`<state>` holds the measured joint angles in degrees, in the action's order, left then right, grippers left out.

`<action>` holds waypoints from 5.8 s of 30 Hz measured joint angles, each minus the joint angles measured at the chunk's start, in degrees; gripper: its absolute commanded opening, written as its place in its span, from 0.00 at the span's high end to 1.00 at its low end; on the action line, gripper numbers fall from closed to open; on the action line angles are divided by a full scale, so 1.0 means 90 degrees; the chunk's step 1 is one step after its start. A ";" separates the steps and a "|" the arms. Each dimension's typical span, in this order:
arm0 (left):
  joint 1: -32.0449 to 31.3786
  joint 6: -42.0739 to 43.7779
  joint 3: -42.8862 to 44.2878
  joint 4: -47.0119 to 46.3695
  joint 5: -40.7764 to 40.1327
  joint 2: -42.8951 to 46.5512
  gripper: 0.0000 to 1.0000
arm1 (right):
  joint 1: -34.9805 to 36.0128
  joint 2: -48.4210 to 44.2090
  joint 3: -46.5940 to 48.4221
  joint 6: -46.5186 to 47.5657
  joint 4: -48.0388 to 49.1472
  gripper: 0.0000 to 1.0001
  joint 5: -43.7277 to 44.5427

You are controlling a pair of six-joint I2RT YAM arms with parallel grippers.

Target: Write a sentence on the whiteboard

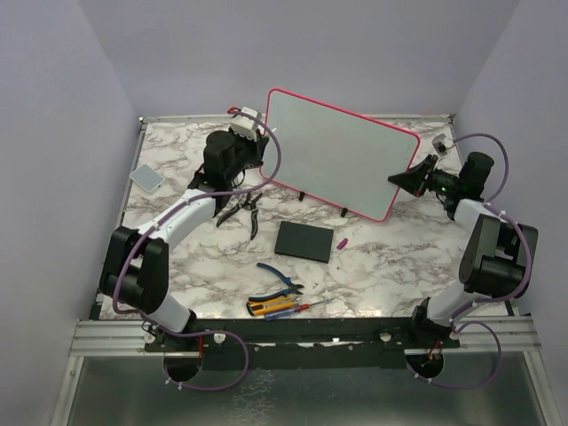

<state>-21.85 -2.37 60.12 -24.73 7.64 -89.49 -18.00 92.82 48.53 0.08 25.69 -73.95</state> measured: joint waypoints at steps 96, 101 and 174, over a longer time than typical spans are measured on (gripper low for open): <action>0.0041 -0.0267 0.0840 -0.0270 0.0323 -0.0896 1.00 | 0.0000 -0.0002 0.0005 -0.0053 -0.0036 1.00 0.0056; 0.0097 -0.0250 0.0823 -0.0265 0.0209 -0.0852 1.00 | 0.0000 -0.0002 0.0005 -0.0053 -0.0039 0.99 0.0056; -0.0372 -0.0143 0.0389 -0.0141 0.0561 -0.0469 1.00 | 0.0000 0.0010 0.0053 -0.0024 -0.0153 0.99 0.0061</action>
<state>-25.19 -3.66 63.61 -26.00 12.69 -93.71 -18.00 92.90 49.01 -0.14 24.32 -73.41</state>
